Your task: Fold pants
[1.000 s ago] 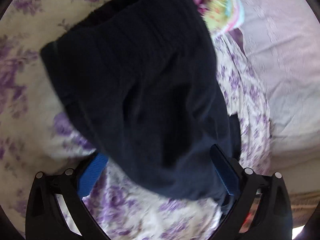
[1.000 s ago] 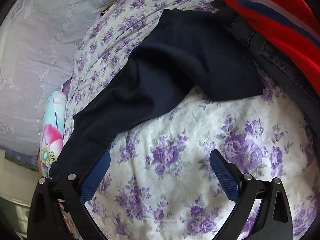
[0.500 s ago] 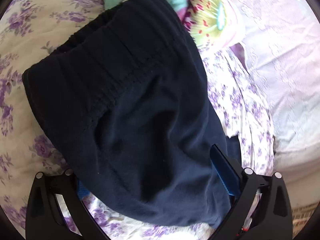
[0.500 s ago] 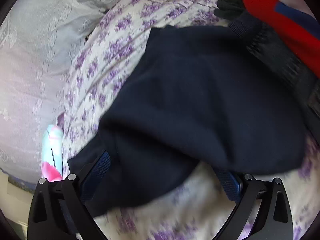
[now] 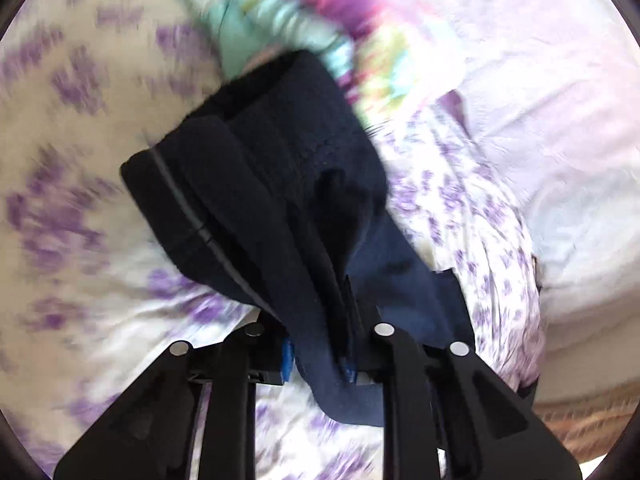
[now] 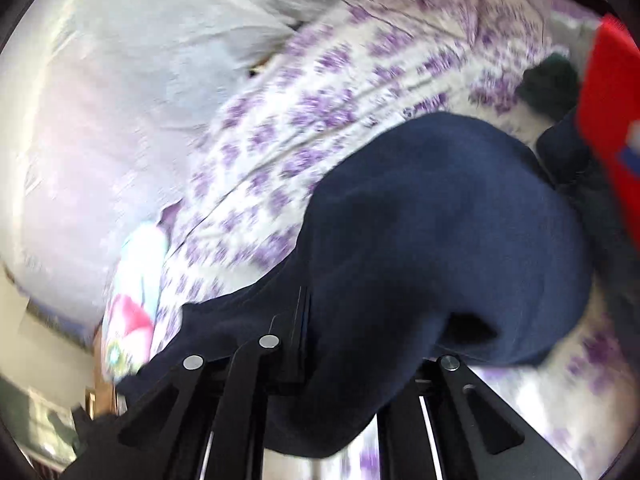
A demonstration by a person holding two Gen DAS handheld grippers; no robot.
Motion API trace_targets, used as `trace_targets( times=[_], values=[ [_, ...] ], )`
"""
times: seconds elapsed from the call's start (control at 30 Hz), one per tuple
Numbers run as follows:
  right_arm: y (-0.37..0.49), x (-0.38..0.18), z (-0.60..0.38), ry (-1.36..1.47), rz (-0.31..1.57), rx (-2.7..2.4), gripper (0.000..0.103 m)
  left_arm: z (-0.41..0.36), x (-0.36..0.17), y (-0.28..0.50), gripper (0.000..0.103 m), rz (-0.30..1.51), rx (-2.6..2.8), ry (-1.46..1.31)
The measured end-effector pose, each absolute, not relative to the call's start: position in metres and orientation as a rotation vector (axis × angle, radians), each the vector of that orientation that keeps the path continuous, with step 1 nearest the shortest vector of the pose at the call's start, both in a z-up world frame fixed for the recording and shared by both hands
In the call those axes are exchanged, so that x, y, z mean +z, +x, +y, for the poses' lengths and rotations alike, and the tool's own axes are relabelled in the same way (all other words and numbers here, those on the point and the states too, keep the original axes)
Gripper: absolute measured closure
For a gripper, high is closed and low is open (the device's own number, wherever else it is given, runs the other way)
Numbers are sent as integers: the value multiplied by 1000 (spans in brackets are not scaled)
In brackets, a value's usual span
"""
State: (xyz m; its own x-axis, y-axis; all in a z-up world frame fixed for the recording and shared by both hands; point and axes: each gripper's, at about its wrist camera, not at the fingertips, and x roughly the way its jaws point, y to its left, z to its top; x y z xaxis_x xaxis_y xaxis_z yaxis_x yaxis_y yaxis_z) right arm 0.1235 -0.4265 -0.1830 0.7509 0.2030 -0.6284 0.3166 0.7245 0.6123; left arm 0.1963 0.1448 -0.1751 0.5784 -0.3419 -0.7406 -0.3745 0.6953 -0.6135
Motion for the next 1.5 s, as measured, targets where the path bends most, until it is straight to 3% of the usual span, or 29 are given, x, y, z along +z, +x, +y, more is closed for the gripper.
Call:
trace_targets(
  times=[0.23,0.47,0.53,0.6,0.67,0.7,0.73,0.83,1.07,1.17,1.2,1.33,1.5],
  values=[
    [11,-143,-415,711,807,11,92,170,-125,93,86,971,-46,-816],
    [-108,-165,-384,681,1009,12,92,216,-166,-55,85,1130,70,-831],
    [-130,-182,-374,649,1094,0,84,218,-186,-72,73,1216,118,-808],
    [-144,-192,-367,692,1156,-19,83,226,-197,-90,66,1241,171,-854],
    [-152,-191,-376,764,1138,-7,81,236,-190,-98,53,1191,209,-866],
    [-157,-189,-378,780,1122,-4,74,241,-183,-102,43,1160,229,-851],
    [-163,-187,-381,789,1115,0,69,244,-175,-106,38,1131,242,-832],
    [-177,-191,-380,801,1113,-8,63,247,-168,-104,38,1115,226,-794],
    [-205,-191,-388,904,1024,-36,61,243,-196,-94,41,1172,169,-876],
    [-215,-188,-392,915,1000,-57,61,234,-199,-85,59,1196,143,-848],
    [-220,-187,-393,914,992,-70,61,231,-196,-83,73,1206,145,-808],
    [-230,-186,-389,921,980,-84,60,233,-184,-86,84,1192,103,-784],
    [-231,-199,-380,953,996,-81,62,233,-174,-81,85,1186,80,-804]
  ],
)
